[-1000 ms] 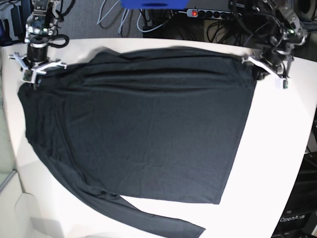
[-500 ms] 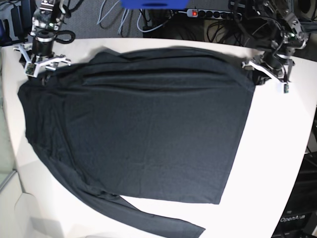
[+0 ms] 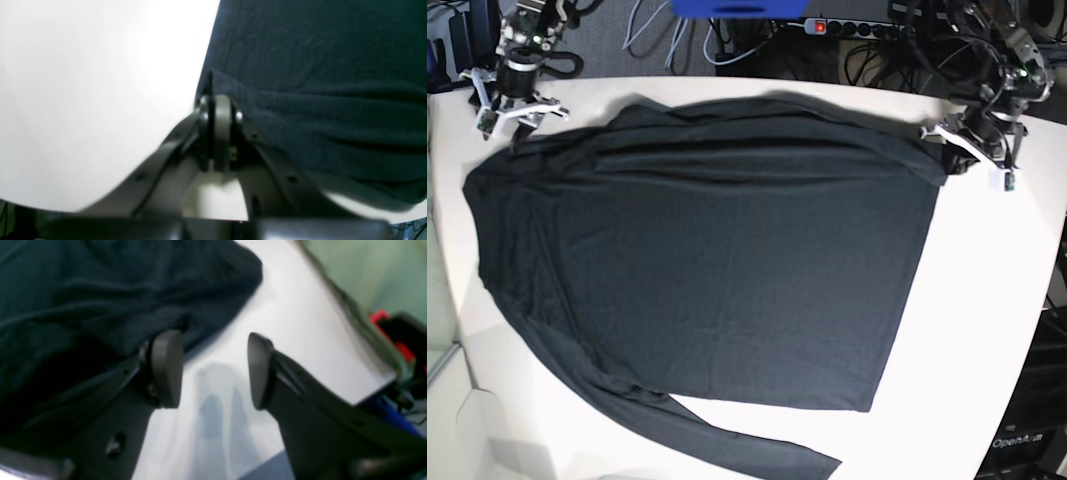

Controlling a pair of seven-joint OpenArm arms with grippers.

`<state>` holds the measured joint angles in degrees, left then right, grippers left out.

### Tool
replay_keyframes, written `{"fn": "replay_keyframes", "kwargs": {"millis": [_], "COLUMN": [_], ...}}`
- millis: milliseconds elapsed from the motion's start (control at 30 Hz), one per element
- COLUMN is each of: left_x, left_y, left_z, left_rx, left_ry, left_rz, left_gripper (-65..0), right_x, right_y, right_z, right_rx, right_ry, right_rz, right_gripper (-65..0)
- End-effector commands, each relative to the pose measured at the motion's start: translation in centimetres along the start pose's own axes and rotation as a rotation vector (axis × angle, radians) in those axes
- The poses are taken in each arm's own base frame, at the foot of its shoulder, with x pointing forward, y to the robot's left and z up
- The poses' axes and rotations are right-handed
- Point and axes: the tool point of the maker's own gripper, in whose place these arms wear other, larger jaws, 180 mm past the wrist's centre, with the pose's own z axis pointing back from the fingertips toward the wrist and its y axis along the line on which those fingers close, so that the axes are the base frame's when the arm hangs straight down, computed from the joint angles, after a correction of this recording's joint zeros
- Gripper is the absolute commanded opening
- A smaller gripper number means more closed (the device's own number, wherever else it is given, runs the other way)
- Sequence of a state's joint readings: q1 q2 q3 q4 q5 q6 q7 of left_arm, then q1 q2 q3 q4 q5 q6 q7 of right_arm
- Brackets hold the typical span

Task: Fold the T-shirt properly
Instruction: 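Open both grippers and release the shoulder edge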

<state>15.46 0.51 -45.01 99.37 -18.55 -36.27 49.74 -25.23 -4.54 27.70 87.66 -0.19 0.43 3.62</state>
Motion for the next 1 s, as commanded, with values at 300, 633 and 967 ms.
{"fn": "replay_keyframes", "kwargs": {"millis": [300, 633, 967], "left_x": [1.5, 1.4, 1.4], "left_y": [0.0, 0.1, 0.1], "left_z": [0.2, 0.2, 0.2], "left_rx": [-0.005, -0.001, 0.0], "left_ry": [-0.049, -0.045, -0.044], "left_rz": [-0.016, -0.019, -0.02], "left_gripper": [-65.0, -65.0, -65.0], "right_x": [0.4, -0.6, -1.0], "right_y": [0.9, 4.2, 3.7], "right_z": [0.7, 3.0, 3.6], "right_rx": [0.051, 0.209, 0.204], "right_ry": [-0.028, -0.005, -0.013], "right_rz": [-0.018, -0.049, -0.042], "right_gripper": [-33.9, -40.9, -40.3]}}
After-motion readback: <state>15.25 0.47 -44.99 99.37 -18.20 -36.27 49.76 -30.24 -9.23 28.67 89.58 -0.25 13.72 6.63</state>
